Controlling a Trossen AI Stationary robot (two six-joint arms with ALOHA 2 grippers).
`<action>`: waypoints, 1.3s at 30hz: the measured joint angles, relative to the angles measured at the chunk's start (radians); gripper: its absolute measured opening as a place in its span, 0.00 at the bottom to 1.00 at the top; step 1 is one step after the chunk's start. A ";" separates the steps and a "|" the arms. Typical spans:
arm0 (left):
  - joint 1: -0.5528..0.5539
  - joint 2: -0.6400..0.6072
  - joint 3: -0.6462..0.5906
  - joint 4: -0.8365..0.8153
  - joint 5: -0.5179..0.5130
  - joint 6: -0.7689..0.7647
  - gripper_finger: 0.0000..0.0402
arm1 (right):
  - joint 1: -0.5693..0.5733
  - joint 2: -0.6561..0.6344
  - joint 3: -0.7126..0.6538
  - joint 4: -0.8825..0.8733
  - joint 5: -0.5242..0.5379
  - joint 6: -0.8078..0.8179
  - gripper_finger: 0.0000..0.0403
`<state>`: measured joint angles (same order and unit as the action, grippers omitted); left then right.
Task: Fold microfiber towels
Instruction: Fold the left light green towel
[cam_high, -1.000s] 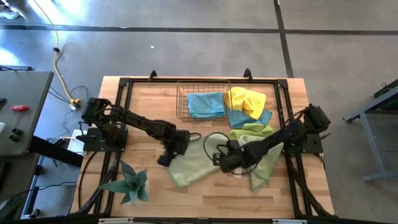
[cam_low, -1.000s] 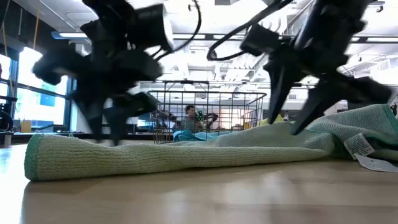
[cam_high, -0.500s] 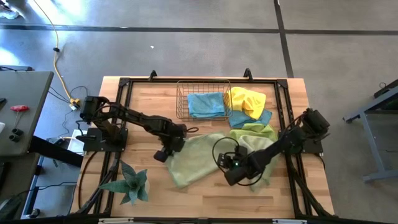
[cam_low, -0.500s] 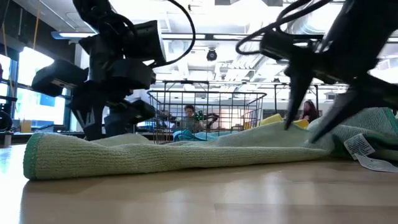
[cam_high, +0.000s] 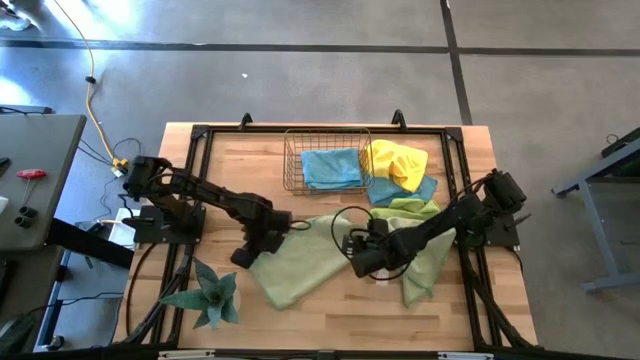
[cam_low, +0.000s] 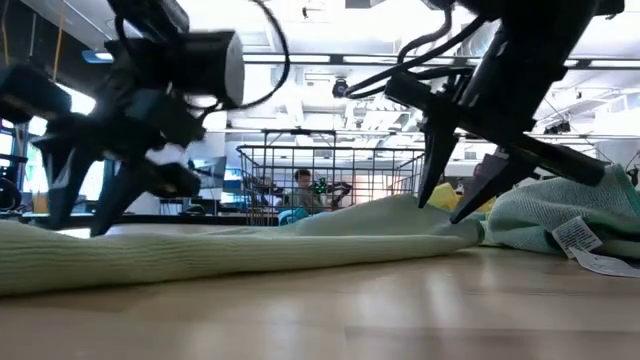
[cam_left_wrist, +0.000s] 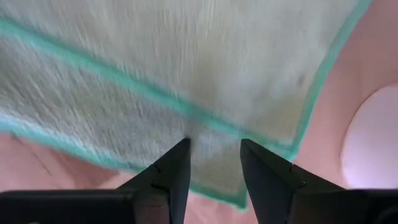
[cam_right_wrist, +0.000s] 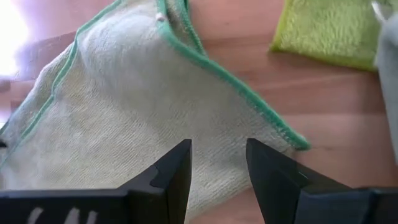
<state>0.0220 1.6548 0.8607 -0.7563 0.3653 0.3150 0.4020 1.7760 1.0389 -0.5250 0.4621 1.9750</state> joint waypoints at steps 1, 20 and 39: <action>-0.002 -0.025 0.011 0.004 -0.005 -0.007 0.33 | -0.004 0.000 0.000 0.003 0.000 -0.013 0.36; -0.017 -0.045 0.035 0.387 -0.197 -0.076 0.33 | 0.115 0.000 0.000 -0.112 -0.008 0.255 0.36; -0.020 0.083 0.035 0.417 -0.168 -0.155 0.32 | 0.065 0.012 0.000 -0.102 0.054 0.283 0.57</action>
<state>0.0024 1.7374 0.8955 -0.3392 0.1970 0.1604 0.4670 1.7882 1.0389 -0.6274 0.5160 2.2582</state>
